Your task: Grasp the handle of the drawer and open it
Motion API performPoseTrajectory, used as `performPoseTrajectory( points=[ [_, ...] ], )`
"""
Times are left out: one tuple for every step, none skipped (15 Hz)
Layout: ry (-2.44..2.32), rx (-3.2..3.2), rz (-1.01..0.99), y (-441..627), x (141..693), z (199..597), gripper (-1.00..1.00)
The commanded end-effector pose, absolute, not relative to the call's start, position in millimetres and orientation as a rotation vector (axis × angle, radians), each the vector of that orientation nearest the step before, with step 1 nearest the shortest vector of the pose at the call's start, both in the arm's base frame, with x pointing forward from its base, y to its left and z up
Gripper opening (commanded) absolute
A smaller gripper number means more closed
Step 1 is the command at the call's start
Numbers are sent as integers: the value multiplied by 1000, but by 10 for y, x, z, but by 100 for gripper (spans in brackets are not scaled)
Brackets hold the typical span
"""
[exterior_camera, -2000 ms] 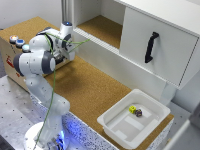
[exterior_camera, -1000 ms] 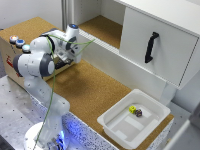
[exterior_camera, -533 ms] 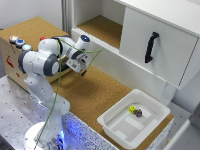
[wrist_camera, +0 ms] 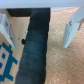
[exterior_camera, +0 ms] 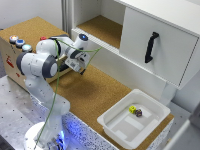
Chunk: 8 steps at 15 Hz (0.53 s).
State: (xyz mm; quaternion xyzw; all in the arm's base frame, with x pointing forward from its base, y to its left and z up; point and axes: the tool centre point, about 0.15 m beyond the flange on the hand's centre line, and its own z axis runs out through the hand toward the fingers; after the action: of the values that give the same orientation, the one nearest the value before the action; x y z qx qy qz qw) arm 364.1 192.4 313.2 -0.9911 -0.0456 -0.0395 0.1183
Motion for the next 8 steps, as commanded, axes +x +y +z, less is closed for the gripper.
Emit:
performPoseTrajectory(
  points=[
    [-9, -2968, -231, 1840, 3327, 3250, 100],
    [-15, -2958, -201, 1872, 3341, 3169, 100],
    [-10, -2939, -167, 1905, 3362, 3065, 100],
    [-16, -2928, -146, 1940, 3382, 2977, 100],
    [-23, -2914, -115, 1985, 3409, 2875, 100],
    [-15, -2904, -92, 2011, 3431, 2792, 100],
    [-15, -2878, -80, 2025, 3437, 2749, 100],
    [-6, -2853, -73, 2034, 3442, 2735, 100]
  ],
)
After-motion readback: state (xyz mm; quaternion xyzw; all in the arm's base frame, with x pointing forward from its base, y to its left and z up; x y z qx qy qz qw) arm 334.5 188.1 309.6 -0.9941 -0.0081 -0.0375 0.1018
